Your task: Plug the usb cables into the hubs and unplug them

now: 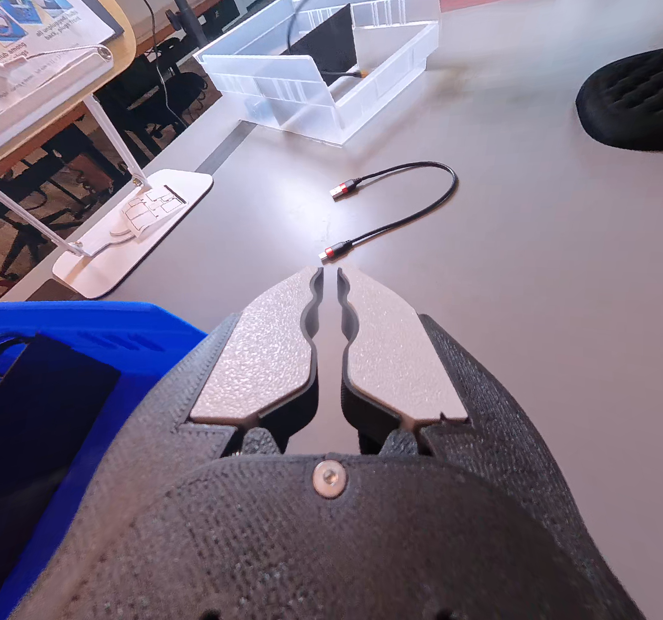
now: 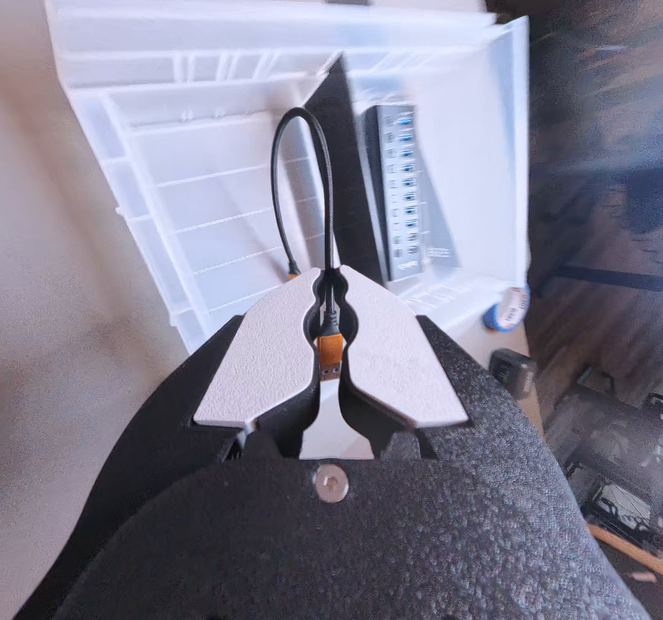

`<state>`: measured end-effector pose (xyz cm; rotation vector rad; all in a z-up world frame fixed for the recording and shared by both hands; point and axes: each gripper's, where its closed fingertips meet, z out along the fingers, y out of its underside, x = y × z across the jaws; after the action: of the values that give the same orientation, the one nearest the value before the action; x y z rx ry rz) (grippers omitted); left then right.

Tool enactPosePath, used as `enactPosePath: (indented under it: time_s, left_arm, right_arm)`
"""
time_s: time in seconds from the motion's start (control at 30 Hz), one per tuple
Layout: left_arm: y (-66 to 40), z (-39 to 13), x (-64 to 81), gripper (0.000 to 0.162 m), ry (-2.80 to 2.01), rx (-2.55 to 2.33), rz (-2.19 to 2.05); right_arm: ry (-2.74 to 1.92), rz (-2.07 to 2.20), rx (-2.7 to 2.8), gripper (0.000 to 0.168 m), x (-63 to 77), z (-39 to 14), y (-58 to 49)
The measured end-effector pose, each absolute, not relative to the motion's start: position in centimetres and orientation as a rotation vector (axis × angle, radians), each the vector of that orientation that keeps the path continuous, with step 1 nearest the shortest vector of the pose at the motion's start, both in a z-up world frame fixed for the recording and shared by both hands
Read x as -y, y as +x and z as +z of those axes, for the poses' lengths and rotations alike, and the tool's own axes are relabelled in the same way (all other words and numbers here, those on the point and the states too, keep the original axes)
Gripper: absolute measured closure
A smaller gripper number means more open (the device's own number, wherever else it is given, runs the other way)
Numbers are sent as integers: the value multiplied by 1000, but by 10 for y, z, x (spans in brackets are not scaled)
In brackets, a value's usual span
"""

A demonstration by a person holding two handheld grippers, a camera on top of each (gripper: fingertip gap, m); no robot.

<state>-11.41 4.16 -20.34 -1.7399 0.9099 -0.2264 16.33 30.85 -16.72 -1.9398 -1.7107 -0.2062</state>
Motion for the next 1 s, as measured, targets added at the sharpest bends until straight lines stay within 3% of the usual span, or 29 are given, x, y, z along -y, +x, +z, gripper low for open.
enactPosePath:
  time_s: [0.13, 0.17, 0.23, 0.33, 0.47, 0.7, 0.87, 1.0]
  left_arm:
    - [-114, -209, -42, 155, -1756, -919, -232]
    - [-114, -211, -43, 155, -1762, -921, -235]
    - [-114, -214, -43, 155, -1770, -922, -237]
    - [-115, -215, -44, 155, -1773, -922, -239]
    - [-116, -216, -44, 155, -1781, -918, -251]
    - [-111, -214, -41, 155, -1767, -943, -254]
    - [-109, -216, -38, 155, -1765, -970, -235]
    - [-108, -216, -37, 155, -1768, -977, -234]
  right_arm:
    - [-1986, -302, 1818, 162, -318, -217, 156]
    - [-1985, -343, 1801, 149, -325, -220, 155]
    - [-1951, -331, 1740, 134, -334, -212, 144]
    - [-1808, -114, 1630, 129, -316, -171, 99]
    - [-1662, 197, 1798, 130, -223, -161, 42]
    - [-1773, 449, 2191, 132, -82, -264, 21]
    - [-1873, 415, 2256, 143, -73, -285, 28]
    - [-1882, 367, 2289, 164, -75, -287, 31]
